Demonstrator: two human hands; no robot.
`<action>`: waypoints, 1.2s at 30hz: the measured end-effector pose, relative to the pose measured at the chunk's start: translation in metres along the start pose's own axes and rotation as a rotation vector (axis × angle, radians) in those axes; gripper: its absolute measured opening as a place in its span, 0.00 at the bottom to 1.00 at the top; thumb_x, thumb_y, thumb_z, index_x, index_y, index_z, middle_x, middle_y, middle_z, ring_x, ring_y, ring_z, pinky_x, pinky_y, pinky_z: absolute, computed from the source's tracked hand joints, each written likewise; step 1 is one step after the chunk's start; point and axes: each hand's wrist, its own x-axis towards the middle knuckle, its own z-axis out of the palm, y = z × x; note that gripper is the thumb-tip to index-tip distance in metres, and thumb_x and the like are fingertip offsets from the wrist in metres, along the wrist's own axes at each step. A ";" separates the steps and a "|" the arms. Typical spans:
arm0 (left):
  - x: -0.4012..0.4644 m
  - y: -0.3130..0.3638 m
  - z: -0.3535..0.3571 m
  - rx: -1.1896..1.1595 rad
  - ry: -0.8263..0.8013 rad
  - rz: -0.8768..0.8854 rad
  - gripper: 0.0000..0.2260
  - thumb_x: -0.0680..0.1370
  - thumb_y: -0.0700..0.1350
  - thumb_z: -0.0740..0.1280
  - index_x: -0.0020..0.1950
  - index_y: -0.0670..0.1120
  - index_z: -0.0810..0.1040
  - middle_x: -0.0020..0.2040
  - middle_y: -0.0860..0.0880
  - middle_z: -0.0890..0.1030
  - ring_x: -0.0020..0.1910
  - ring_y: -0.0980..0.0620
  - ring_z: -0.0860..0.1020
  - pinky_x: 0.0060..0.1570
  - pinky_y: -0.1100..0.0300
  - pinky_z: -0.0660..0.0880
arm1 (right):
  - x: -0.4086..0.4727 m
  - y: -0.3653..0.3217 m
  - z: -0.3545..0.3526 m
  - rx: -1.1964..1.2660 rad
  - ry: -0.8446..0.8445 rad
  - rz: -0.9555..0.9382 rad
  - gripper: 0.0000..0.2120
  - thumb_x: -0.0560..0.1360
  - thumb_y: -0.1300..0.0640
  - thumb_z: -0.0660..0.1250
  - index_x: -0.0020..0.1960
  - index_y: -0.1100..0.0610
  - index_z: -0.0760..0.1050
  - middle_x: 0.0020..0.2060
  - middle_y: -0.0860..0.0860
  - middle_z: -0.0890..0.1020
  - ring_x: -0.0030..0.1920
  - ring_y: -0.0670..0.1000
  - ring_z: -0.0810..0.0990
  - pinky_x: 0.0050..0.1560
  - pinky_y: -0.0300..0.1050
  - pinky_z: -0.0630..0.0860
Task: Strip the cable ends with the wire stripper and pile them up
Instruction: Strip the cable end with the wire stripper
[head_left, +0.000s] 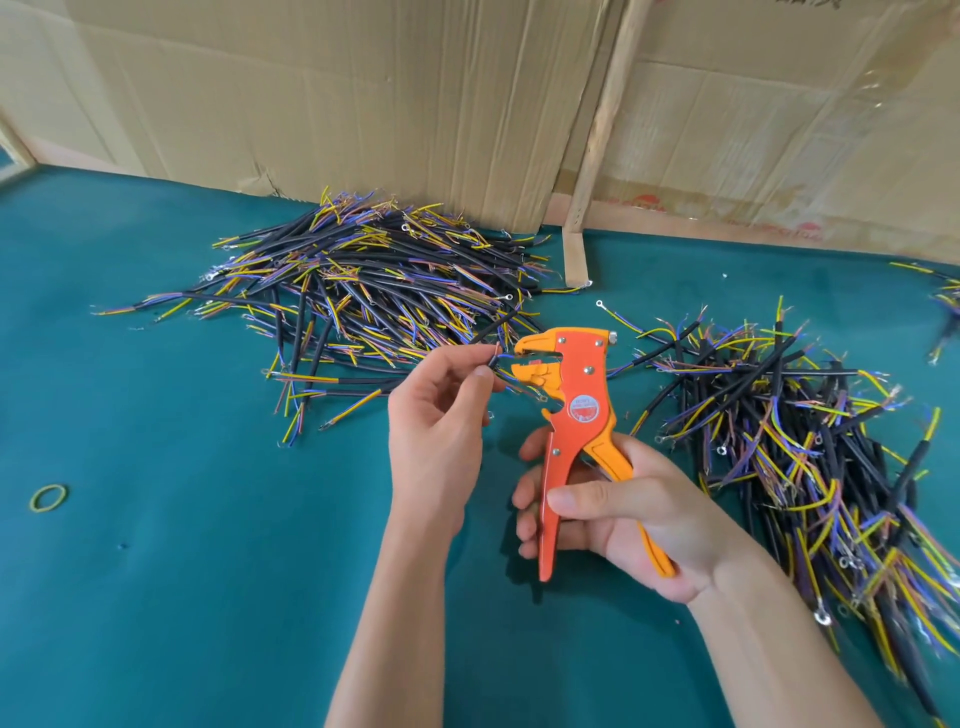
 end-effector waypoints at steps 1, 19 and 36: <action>0.000 0.000 0.000 0.004 -0.005 -0.001 0.11 0.80 0.35 0.65 0.48 0.50 0.84 0.38 0.52 0.82 0.33 0.59 0.76 0.32 0.70 0.68 | 0.000 0.000 0.001 0.005 0.001 -0.003 0.20 0.67 0.66 0.76 0.58 0.63 0.78 0.46 0.68 0.80 0.42 0.65 0.81 0.47 0.62 0.80; 0.000 0.001 0.002 -0.002 -0.018 -0.001 0.12 0.80 0.36 0.66 0.47 0.52 0.84 0.37 0.53 0.82 0.32 0.57 0.74 0.31 0.70 0.68 | 0.000 -0.001 0.003 -0.012 0.021 -0.009 0.15 0.69 0.70 0.72 0.54 0.62 0.74 0.36 0.61 0.74 0.36 0.61 0.77 0.39 0.56 0.79; 0.000 -0.001 0.001 0.052 -0.044 0.006 0.08 0.76 0.43 0.66 0.46 0.53 0.84 0.37 0.53 0.83 0.32 0.55 0.73 0.32 0.66 0.68 | 0.006 0.004 0.003 -0.020 0.062 -0.006 0.11 0.68 0.65 0.76 0.41 0.57 0.74 0.29 0.55 0.69 0.27 0.56 0.71 0.31 0.49 0.73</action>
